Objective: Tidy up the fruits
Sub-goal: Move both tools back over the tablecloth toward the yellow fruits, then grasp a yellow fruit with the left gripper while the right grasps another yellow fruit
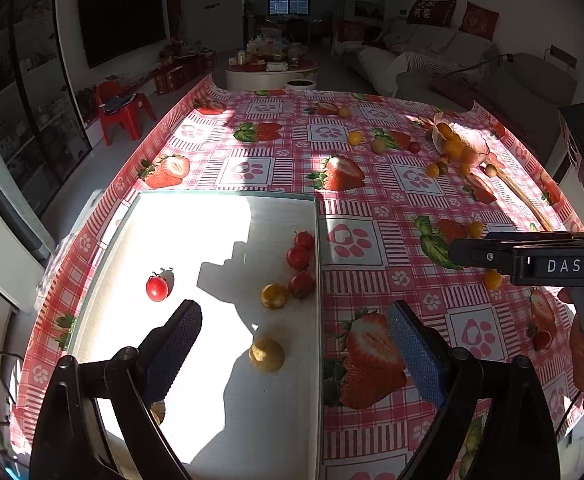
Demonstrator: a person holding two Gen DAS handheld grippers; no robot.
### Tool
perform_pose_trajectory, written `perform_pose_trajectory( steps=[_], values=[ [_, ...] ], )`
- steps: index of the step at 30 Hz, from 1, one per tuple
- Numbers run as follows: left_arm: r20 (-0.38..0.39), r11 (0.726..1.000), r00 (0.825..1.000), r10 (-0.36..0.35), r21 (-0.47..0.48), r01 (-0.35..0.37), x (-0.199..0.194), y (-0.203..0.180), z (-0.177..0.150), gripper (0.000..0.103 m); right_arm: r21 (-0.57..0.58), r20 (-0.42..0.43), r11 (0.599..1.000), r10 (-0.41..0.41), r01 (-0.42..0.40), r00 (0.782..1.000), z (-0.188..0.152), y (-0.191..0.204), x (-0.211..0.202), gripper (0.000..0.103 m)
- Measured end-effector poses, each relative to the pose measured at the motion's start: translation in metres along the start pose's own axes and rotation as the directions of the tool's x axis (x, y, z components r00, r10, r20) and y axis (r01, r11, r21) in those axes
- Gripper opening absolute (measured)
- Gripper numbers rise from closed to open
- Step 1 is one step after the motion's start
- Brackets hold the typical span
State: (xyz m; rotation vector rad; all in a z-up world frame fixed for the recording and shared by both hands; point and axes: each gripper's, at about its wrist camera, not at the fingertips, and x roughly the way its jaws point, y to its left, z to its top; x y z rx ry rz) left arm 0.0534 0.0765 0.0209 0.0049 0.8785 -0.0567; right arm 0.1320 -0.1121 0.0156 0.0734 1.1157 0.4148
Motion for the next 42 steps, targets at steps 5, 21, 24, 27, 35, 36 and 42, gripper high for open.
perform_pose_trajectory(
  steps=[5, 21, 24, 27, 35, 36, 42],
  values=[
    [-0.022, 0.997, 0.999, -0.040, 0.059, 0.041, 0.008, -0.040, 0.002, 0.094, 0.039, 0.008, 0.995, -0.093, 0.093, 0.996, -0.028, -0.050, -0.019, 0.081],
    [-0.100, 0.971, 0.984, -0.146, 0.175, 0.162, 0.049, -0.150, -0.001, 0.094, 0.154, 0.024, 0.975, -0.163, 0.158, 0.986, -0.046, -0.137, -0.032, 0.081],
    [-0.094, 0.969, 0.981, -0.170, 0.166, 0.184, 0.055, -0.160, 0.001, 0.094, 0.182, 0.028, 0.978, -0.112, 0.105, 0.993, -0.035, -0.142, -0.026, 0.081],
    [-0.085, 0.965, 0.979, -0.187, 0.169, 0.199, 0.060, -0.168, 0.002, 0.094, 0.198, 0.030, 0.979, -0.060, 0.052, 0.998, -0.021, -0.145, -0.018, 0.075],
    [-0.069, 0.954, 0.977, -0.202, 0.209, 0.212, 0.075, -0.184, 0.001, 0.080, 0.160, -0.010, 0.987, 0.018, -0.016, 1.000, 0.014, -0.137, 0.017, 0.056],
    [-0.079, 0.953, 0.976, -0.205, 0.211, 0.217, 0.078, -0.185, 0.001, 0.076, 0.146, -0.020, 0.989, 0.021, -0.018, 1.000, 0.016, -0.135, 0.022, 0.055],
    [-0.106, 0.952, 0.971, -0.213, 0.201, 0.231, 0.092, -0.188, -0.001, 0.074, 0.049, -0.049, 0.999, 0.006, -0.003, 0.999, 0.022, -0.121, 0.035, 0.039]
  ],
)
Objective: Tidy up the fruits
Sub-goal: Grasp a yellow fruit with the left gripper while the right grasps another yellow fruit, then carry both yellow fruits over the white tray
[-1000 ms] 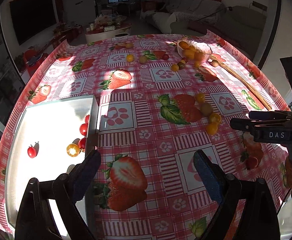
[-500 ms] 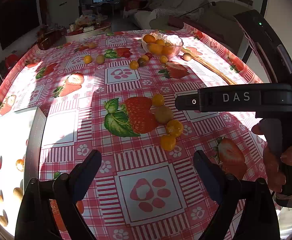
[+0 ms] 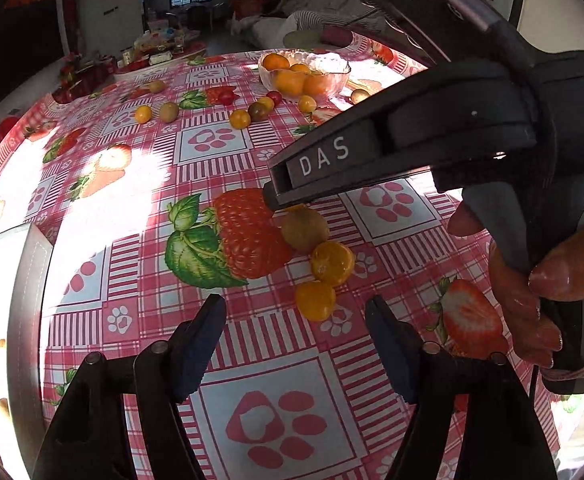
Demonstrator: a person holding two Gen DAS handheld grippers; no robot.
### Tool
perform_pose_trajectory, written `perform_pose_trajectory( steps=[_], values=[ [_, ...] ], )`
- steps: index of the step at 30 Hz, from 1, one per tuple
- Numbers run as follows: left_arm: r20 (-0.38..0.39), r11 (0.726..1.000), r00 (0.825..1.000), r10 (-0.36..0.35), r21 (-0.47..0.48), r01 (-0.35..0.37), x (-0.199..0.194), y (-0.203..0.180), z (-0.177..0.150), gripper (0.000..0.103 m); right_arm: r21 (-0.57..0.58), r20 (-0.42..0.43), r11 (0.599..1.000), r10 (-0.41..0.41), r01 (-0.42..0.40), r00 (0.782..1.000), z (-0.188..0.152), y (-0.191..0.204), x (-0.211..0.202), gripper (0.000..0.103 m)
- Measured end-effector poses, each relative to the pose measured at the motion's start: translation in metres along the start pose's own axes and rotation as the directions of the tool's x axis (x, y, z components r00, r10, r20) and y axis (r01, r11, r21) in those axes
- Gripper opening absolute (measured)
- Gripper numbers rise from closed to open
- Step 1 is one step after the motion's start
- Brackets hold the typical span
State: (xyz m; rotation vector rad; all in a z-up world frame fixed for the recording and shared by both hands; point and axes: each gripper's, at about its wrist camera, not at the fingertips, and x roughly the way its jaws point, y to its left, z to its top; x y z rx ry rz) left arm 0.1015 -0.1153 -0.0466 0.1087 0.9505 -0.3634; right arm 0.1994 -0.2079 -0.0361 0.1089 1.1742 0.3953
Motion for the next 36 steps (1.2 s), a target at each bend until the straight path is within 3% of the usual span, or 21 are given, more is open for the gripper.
perform_pose_trajectory(
  steps=[3, 9, 11, 13, 15, 16, 24, 36],
  values=[
    [-0.002, 1.000, 1.000, 0.000, 0.008, 0.000, 0.004, -0.004, 0.000, 0.074, -0.060, -0.008, 0.998, -0.029, 0.028, 1.000, -0.002, 0.004, 0.001, 0.023],
    [-0.006, 1.000, 1.000, 0.014, 0.024, -0.014, 0.009, -0.010, 0.001, 0.068, 0.010, 0.007, 1.000, 0.021, -0.021, 1.000, -0.006, -0.014, -0.008, 0.023],
    [-0.004, 0.999, 1.000, 0.023, 0.031, -0.023, 0.008, -0.011, 0.000, 0.057, 0.048, 0.016, 0.998, 0.037, -0.037, 0.999, -0.009, -0.023, -0.012, 0.023],
    [-0.002, 0.999, 1.000, 0.029, 0.034, -0.029, 0.007, -0.011, 0.000, 0.056, 0.064, 0.026, 0.997, 0.033, -0.035, 0.999, -0.013, -0.029, -0.018, 0.023],
    [0.006, 0.999, 1.000, 0.028, 0.038, -0.028, 0.006, -0.011, 0.000, 0.038, 0.074, 0.035, 0.997, 0.030, -0.033, 0.999, -0.019, -0.033, -0.025, 0.023],
    [0.005, 0.999, 1.000, 0.019, 0.042, -0.019, 0.005, -0.011, 0.000, 0.024, 0.081, 0.039, 0.996, 0.031, -0.034, 0.999, -0.022, -0.034, -0.028, 0.023],
    [0.006, 0.998, 0.998, -0.058, 0.008, 0.058, -0.007, -0.010, -0.004, 0.022, 0.115, 0.076, 0.993, 0.029, -0.038, 0.997, -0.052, -0.035, -0.054, 0.023],
    [0.019, 0.997, 0.997, -0.071, -0.030, 0.071, -0.032, 0.005, -0.023, 0.022, 0.102, 0.075, 0.995, 0.003, -0.011, 0.997, -0.102, -0.008, -0.075, 0.023]
  ],
)
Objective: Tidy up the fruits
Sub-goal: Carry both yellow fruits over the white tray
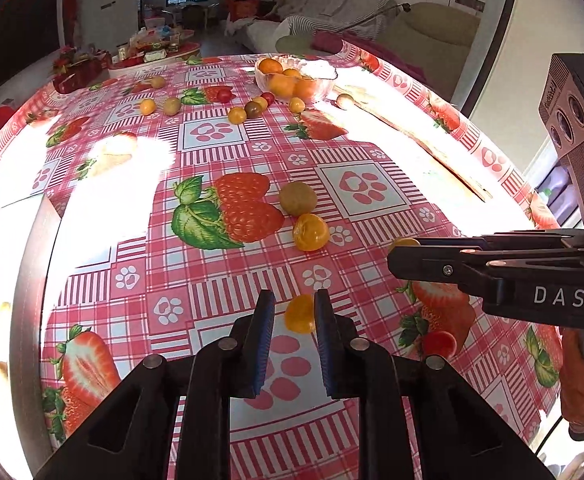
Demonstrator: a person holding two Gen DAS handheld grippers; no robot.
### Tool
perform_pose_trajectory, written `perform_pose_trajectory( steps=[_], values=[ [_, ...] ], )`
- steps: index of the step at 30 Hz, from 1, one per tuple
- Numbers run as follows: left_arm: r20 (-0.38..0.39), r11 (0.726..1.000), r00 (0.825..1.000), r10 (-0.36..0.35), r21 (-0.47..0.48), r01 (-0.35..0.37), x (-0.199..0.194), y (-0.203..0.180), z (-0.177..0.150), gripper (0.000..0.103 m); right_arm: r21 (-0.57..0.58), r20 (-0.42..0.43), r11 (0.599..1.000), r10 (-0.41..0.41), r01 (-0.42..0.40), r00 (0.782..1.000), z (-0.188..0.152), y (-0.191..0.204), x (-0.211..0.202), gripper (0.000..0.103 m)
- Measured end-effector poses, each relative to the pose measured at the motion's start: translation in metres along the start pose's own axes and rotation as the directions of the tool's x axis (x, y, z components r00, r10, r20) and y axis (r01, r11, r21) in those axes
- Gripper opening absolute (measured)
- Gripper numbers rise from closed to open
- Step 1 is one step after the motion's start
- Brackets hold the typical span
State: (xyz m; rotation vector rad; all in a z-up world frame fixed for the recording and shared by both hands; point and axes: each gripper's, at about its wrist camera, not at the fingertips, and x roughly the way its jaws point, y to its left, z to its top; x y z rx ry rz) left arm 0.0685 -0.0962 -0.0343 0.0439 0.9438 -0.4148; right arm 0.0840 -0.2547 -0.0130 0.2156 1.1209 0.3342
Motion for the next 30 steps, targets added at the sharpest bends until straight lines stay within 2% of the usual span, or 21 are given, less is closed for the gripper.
perform_pose_trajectory(
  steps=[4, 7, 10, 25, 30],
  values=[
    [-0.003, 1.000, 1.000, -0.018, 0.017, 0.018, 0.007, -0.005, 0.002, 0.022, 0.006, -0.015, 1.000, -0.009, 0.009, 1.000, -0.013, 0.001, -0.002, 0.023],
    [-0.029, 0.999, 1.000, -0.006, 0.041, 0.007, 0.018, -0.010, -0.001, 0.022, 0.022, -0.015, 1.000, -0.014, 0.015, 1.000, -0.018, -0.002, -0.005, 0.023],
    [-0.014, 0.999, 1.000, 0.001, 0.042, 0.000, 0.017, -0.012, -0.004, 0.022, 0.033, -0.010, 0.999, -0.018, 0.018, 1.000, -0.021, -0.005, -0.010, 0.023],
    [0.026, 0.999, 0.999, -0.039, -0.008, 0.039, 0.008, -0.005, -0.003, 0.022, 0.050, -0.003, 0.999, -0.018, 0.018, 1.000, -0.027, -0.002, -0.018, 0.023],
    [-0.008, 0.999, 1.000, -0.029, -0.031, 0.029, 0.019, -0.006, -0.002, 0.022, 0.036, -0.004, 0.999, -0.019, 0.019, 1.000, -0.026, 0.005, -0.018, 0.023]
  ],
)
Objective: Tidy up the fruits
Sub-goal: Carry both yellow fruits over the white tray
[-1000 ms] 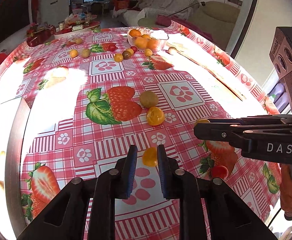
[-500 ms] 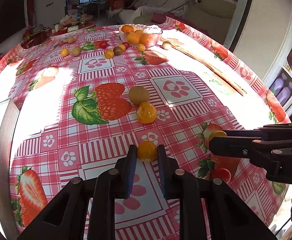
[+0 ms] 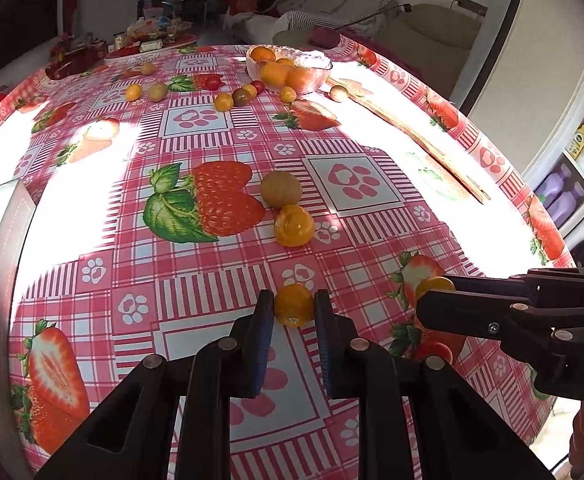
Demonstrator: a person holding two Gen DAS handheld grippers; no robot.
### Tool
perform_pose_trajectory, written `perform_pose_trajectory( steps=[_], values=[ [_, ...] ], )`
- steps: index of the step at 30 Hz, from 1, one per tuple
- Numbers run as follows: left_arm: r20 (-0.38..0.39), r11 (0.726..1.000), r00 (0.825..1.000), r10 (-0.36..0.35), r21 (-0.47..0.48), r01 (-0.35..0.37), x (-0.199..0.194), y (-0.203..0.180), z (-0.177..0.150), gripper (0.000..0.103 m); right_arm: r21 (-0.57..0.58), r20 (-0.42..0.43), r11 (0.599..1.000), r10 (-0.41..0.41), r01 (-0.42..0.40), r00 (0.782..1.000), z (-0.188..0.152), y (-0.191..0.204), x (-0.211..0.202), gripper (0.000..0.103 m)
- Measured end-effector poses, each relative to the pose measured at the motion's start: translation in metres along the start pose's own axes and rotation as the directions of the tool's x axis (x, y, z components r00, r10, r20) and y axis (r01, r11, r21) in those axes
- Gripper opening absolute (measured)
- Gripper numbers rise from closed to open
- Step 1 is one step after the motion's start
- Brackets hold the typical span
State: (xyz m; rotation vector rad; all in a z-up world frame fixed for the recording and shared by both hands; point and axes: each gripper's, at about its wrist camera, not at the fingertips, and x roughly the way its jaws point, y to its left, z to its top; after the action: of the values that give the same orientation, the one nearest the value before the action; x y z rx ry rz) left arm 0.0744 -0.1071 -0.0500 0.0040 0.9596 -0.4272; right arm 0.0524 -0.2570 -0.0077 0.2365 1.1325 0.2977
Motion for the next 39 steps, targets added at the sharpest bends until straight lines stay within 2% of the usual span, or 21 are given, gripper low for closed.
perform_pose_trajectory(
  steps=[4, 12, 19, 29, 39],
  values=[
    [0.008, 0.998, 0.999, 0.038, 0.041, -0.039, 0.002, -0.009, 0.000, 0.023, 0.005, -0.003, 1.000, -0.001, 0.001, 1.000, -0.002, -0.001, -0.001, 0.023],
    [0.044, 1.000, 0.999, -0.010, 0.029, 0.009, -0.011, -0.008, 0.000, 0.022, 0.032, 0.000, 0.999, 0.001, -0.001, 1.000, -0.005, -0.009, -0.005, 0.023],
    [0.072, 1.000, 0.997, -0.009, 0.019, 0.007, -0.037, 0.001, -0.001, 0.022, 0.016, 0.013, 1.000, 0.005, -0.005, 1.000, -0.002, 0.001, -0.010, 0.023],
    [0.108, 0.998, 0.993, 0.046, -0.042, -0.042, -0.080, 0.041, -0.011, 0.022, -0.070, 0.010, 0.997, 0.030, -0.029, 1.000, 0.005, 0.046, -0.007, 0.023],
    [0.156, 0.990, 0.981, 0.113, -0.103, -0.097, -0.121, 0.086, -0.020, 0.022, -0.164, -0.017, 0.984, 0.063, -0.064, 0.998, 0.012, 0.105, 0.007, 0.023]
  ],
)
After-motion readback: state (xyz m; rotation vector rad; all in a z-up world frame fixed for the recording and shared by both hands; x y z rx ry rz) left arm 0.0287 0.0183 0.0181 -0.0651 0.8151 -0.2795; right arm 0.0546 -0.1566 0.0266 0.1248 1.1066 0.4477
